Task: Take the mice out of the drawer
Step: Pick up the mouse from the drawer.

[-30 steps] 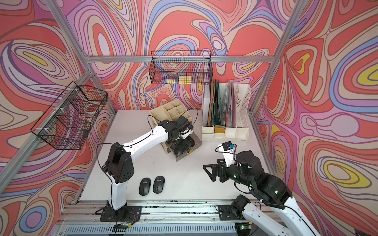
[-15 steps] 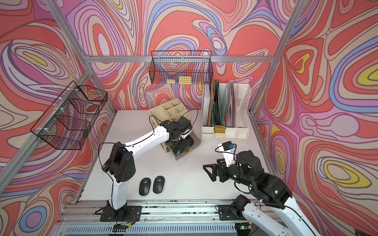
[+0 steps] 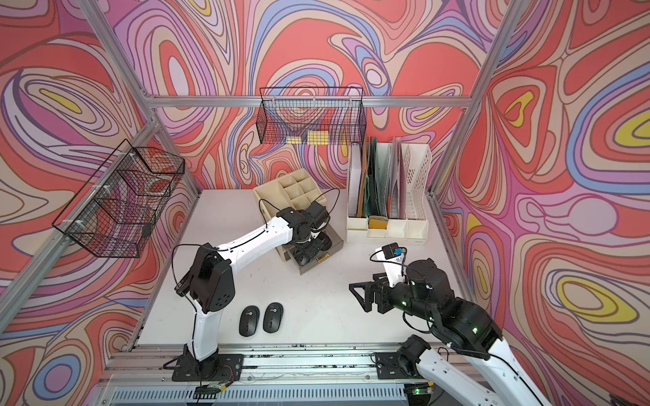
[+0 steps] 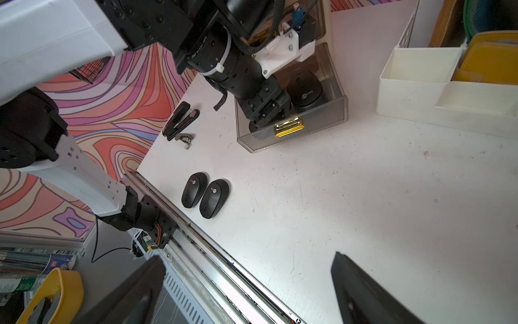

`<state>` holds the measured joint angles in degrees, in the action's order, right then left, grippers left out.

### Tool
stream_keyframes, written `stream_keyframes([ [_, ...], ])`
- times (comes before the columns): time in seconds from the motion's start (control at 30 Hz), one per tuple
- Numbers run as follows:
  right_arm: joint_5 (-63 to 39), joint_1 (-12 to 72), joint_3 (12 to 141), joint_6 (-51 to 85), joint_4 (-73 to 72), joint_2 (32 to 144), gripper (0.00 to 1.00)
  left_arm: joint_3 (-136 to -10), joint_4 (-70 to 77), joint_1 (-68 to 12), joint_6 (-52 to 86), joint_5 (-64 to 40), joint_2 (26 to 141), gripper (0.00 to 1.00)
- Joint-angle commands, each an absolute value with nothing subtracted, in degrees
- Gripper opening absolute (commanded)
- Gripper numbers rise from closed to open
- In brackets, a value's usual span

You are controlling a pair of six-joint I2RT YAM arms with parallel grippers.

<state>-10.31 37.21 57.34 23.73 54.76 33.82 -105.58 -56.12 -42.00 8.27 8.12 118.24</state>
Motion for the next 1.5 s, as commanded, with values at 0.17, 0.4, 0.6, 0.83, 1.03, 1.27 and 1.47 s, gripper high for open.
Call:
stream_keyframes([
  [0.17,-9.41,37.44,57.18,24.35,53.75,33.95,0.97,-105.25,-56.87,-41.33,7.32,5.0,117.41,0.51],
  [0.4,-9.68,37.44,57.22,24.18,53.01,35.02,0.97,-105.18,-56.04,-42.01,6.41,4.14,114.47,0.6],
  [0.6,-9.8,37.44,57.44,24.16,52.85,35.09,0.97,-104.33,-57.39,-42.01,7.68,6.14,115.7,0.73],
  [0.83,-9.64,37.44,57.66,24.03,53.07,35.15,0.97,-102.79,-57.83,-42.01,8.97,5.7,117.08,0.79],
  [1.03,-9.51,37.44,57.57,24.09,52.93,35.09,0.97,-103.16,-58.25,-41.99,9.05,5.69,118.13,0.7],
  [1.27,-9.35,37.44,57.22,24.46,53.22,34.54,0.98,-103.27,-58.54,-42.01,8.96,6.95,118.65,0.64],
  [1.47,-9.21,37.45,57.04,24.78,53.1,34.23,0.97,-103.45,-58.28,-42.01,8.53,5.57,118.15,0.58],
])
